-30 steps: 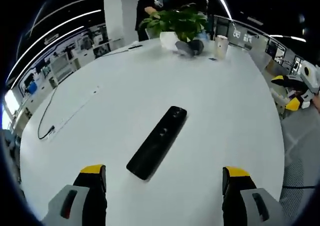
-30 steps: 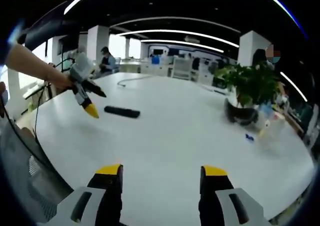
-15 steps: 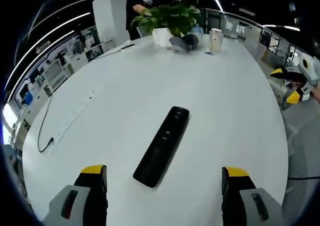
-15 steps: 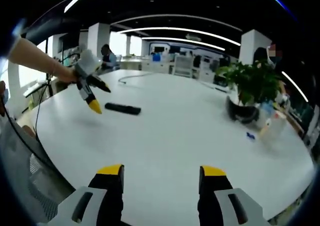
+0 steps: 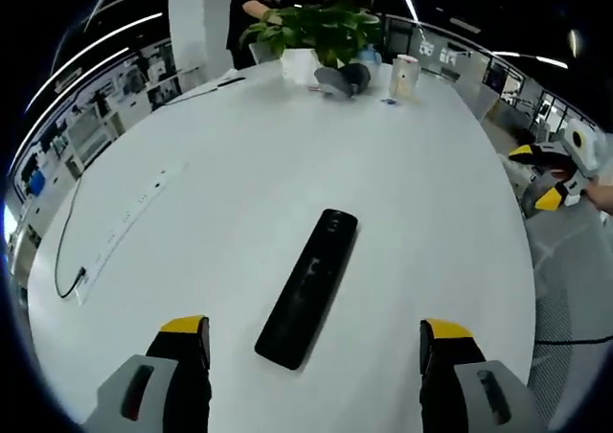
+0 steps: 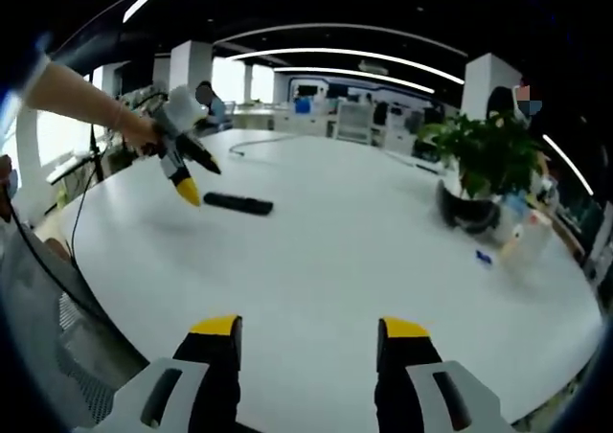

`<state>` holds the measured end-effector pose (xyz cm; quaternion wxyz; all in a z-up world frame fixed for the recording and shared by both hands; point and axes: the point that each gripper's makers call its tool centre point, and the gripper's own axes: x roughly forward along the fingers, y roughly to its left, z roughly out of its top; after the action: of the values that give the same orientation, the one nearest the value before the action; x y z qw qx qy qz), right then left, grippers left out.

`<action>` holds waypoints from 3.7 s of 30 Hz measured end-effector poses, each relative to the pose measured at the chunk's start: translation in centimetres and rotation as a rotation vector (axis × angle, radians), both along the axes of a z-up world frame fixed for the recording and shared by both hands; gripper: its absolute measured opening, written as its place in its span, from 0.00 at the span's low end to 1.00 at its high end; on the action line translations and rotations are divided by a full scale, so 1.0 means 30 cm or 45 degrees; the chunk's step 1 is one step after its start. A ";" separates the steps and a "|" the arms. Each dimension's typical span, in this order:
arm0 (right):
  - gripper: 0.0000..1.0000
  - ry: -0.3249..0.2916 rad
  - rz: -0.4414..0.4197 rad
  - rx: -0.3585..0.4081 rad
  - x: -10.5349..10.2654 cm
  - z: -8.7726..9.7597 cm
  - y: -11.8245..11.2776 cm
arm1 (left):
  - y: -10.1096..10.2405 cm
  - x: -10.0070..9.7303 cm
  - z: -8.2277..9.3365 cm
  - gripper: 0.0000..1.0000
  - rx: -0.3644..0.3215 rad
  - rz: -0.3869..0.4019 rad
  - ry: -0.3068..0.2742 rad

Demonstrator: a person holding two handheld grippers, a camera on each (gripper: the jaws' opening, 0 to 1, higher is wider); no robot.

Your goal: Press the specified remote control buttons in sequence, fully releasing each button before pressing the next.

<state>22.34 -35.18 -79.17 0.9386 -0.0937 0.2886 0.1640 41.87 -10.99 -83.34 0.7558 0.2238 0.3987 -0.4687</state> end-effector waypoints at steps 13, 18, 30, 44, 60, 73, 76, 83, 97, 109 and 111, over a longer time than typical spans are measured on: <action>0.51 0.029 0.012 -0.012 -0.007 -0.013 0.002 | -0.013 0.038 -0.006 0.83 -0.046 -0.047 -0.018; 0.48 0.058 0.016 -0.028 -0.010 -0.027 -0.001 | -0.018 0.049 -0.037 0.77 -0.016 -0.040 0.027; 0.45 0.081 0.023 -0.032 -0.016 -0.037 -0.001 | -0.020 0.022 -0.110 0.62 0.126 -0.203 0.035; 0.42 0.092 0.026 -0.037 -0.017 -0.041 -0.001 | -0.043 0.031 -0.100 0.31 0.147 -0.292 0.010; 0.41 0.089 0.029 -0.034 -0.014 -0.040 -0.001 | -0.045 0.010 -0.100 0.23 0.233 -0.338 0.029; 0.39 0.091 0.031 -0.029 -0.015 -0.041 -0.002 | -0.054 -0.033 -0.106 0.23 0.251 -0.370 0.033; 0.39 0.090 0.034 -0.029 -0.015 -0.041 0.000 | -0.053 -0.042 -0.108 0.23 0.249 -0.368 0.033; 0.38 0.085 0.035 -0.026 -0.016 -0.039 0.002 | -0.053 -0.072 -0.109 0.23 0.263 -0.392 0.034; 0.38 0.075 0.038 -0.023 -0.019 -0.033 0.008 | -0.046 -0.116 -0.108 0.23 0.245 -0.395 0.030; 0.38 0.071 0.044 -0.023 -0.019 -0.030 0.011 | -0.051 -0.160 -0.107 0.23 0.228 -0.403 0.024; 0.38 0.070 0.045 -0.022 -0.018 -0.029 0.011 | -0.051 -0.167 -0.106 0.23 0.225 -0.402 0.023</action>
<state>21.80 -34.85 -80.06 0.9265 -0.1023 0.3140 0.1805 36.86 -12.52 -86.51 0.6466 0.3450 0.4052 -0.5466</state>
